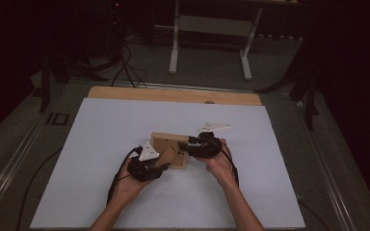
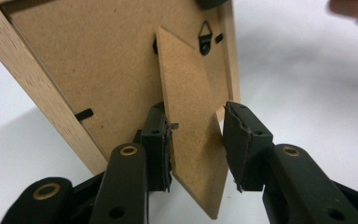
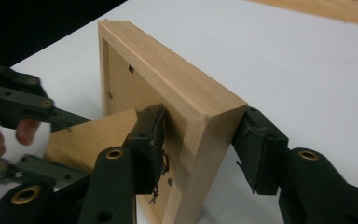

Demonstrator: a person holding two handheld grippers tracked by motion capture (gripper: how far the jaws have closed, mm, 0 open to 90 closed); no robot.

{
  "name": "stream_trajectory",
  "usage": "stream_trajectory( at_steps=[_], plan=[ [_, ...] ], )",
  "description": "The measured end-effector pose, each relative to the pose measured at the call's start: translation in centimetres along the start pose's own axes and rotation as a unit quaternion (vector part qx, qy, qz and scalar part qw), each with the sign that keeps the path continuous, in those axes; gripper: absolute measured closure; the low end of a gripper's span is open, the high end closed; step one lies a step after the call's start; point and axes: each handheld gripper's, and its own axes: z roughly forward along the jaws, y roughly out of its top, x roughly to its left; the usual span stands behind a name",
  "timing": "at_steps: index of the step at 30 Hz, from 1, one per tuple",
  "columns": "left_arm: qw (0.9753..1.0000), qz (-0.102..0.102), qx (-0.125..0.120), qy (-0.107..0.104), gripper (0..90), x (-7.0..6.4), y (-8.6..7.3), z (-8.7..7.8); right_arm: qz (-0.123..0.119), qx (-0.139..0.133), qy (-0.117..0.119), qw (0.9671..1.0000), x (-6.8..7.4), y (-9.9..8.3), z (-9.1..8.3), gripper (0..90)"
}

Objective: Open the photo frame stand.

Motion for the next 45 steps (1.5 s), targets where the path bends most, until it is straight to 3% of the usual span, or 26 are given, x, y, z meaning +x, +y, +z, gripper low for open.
stream_trajectory(
  at_steps=[8, 21, 28, 45],
  plan=[
    [0.9999, 0.003, 0.003, 0.015, 63.7, 0.5, 0.2, 0.6, -0.014, -0.010, -0.015, 0.9997, 0.2, 0.1, -0.3, 56.0],
    [0.9997, 0.008, 0.014, 0.019, 65.2, 1.3, 1.1, 2.0, -0.042, -0.018, -0.066, 0.9968, 0.9, 0.3, -0.7, 56.3],
    [0.9994, 0.012, 0.023, 0.024, 66.0, 1.7, 1.5, 2.7, -0.049, -0.022, -0.079, 0.9954, 0.9, 0.3, -1.0, 56.1],
    [0.9995, 0.004, 0.030, 0.012, 64.2, 2.1, 0.6, 2.1, -0.071, -0.016, -0.077, 0.9944, 2.1, -0.1, -0.9, 57.9]
  ],
)
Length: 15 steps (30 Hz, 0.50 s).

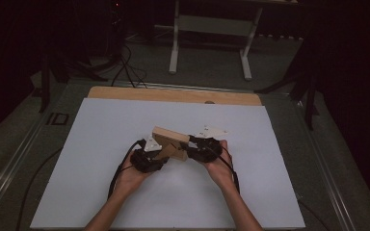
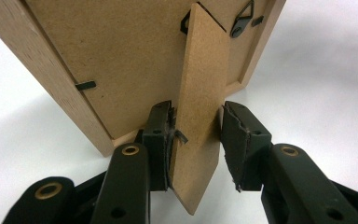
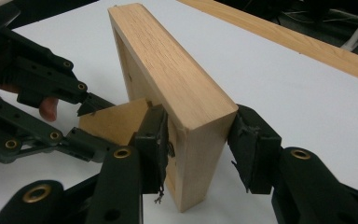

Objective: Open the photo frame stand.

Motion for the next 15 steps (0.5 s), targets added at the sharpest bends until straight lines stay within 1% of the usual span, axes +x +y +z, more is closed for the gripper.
stream_trajectory(
  at_steps=[2, 5, 8, 10, 15],
  plan=[
    [0.9999, -0.006, -0.013, 0.002, 65.9, 0.1, 0.0, -0.6, -0.005, 0.001, 0.001, 1.0000, 0.3, -0.1, -0.2, 57.7],
    [0.9998, -0.003, -0.019, 0.003, 69.1, 0.2, 0.1, -1.1, -0.008, 0.001, 0.000, 1.0000, 0.6, -0.2, -0.3, 57.6],
    [0.9999, 0.004, -0.014, 0.006, 73.0, 0.2, 0.0, -1.3, -0.010, 0.000, 0.002, 0.9999, 0.7, -0.3, -0.4, 57.6],
    [0.9999, 0.003, -0.014, 0.005, 75.8, 0.2, -0.1, -1.3, -0.010, 0.000, 0.002, 0.9999, 0.9, -0.4, -0.5, 57.7],
    [0.9999, 0.008, -0.012, 0.004, 76.8, 0.1, -0.2, -1.4, -0.014, 0.000, 0.002, 0.9999, 1.2, -0.6, -0.8, 57.8]
  ],
)
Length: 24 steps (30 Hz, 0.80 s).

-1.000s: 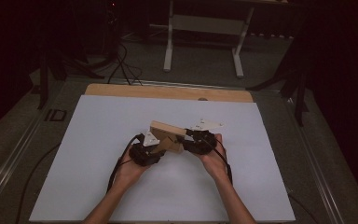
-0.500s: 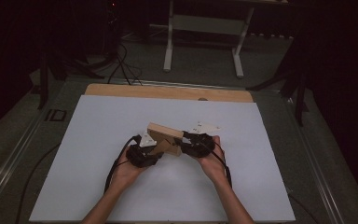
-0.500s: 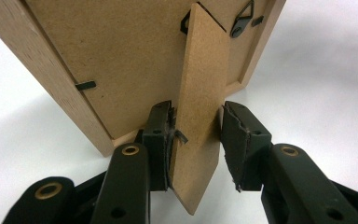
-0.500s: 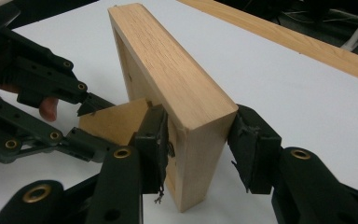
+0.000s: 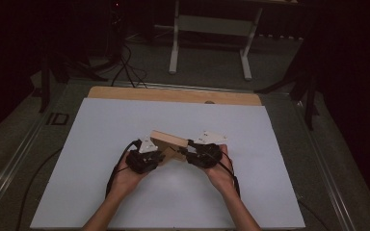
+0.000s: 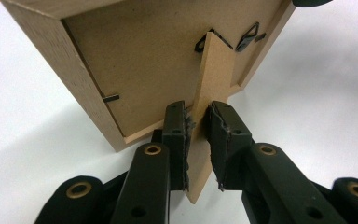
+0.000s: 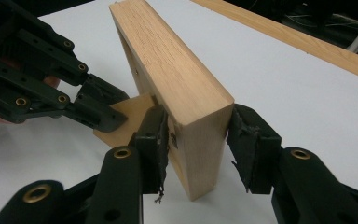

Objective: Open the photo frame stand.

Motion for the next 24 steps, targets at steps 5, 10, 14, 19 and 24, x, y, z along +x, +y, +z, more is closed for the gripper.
stream_trajectory(
  at_steps=[5, 10, 14, 19, 24],
  plan=[
    [1.0000, 0.002, 0.002, 0.000, 76.9, -0.1, -0.2, -0.1, 0.000, 0.000, 0.002, 1.0000, 0.3, -0.2, -0.2, 57.8],
    [0.9999, -0.008, 0.000, -0.007, 76.9, -0.3, -0.6, -0.2, -0.003, -0.002, 0.006, 1.0000, 0.6, -0.5, -0.4, 57.5],
    [0.9999, -0.009, 0.004, -0.012, 75.8, -0.4, -0.8, -0.2, -0.005, -0.003, 0.011, 0.9999, 1.0, -0.8, -0.6, 56.9],
    [0.9998, -0.005, 0.008, -0.015, 75.6, -0.5, -1.1, -0.2, -0.009, -0.003, 0.015, 0.9998, 1.3, -1.1, -0.9, 57.5],
    [0.9998, -0.011, 0.004, -0.019, 74.5, -0.5, -1.2, -0.3, -0.016, -0.001, 0.020, 0.9997, 1.5, -1.4, -1.2, 58.1]
  ],
)
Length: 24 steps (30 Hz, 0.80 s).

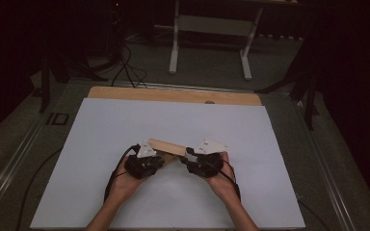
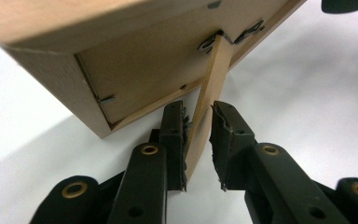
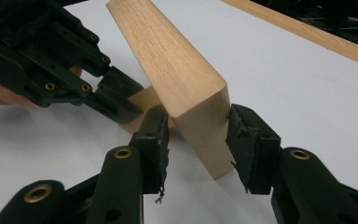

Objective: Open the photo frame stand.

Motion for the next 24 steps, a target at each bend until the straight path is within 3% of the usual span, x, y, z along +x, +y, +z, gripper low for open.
stream_trajectory(
  at_steps=[8, 16, 24],
  plan=[
    [0.9999, -0.010, -0.008, -0.002, 73.7, 0.2, -0.3, -0.5, 0.001, 0.000, 0.009, 1.0000, 0.1, -0.2, -0.1, 55.5],
    [1.0000, -0.005, -0.004, 0.002, 71.2, 0.2, -0.4, -0.6, 0.004, 0.001, 0.008, 1.0000, 0.0, -0.5, -0.3, 50.2],
    [0.9999, -0.012, -0.012, 0.001, 67.7, 0.6, -0.5, -1.2, 0.001, 0.005, 0.026, 0.9997, -0.1, -0.6, -0.6, 44.7]
  ],
)
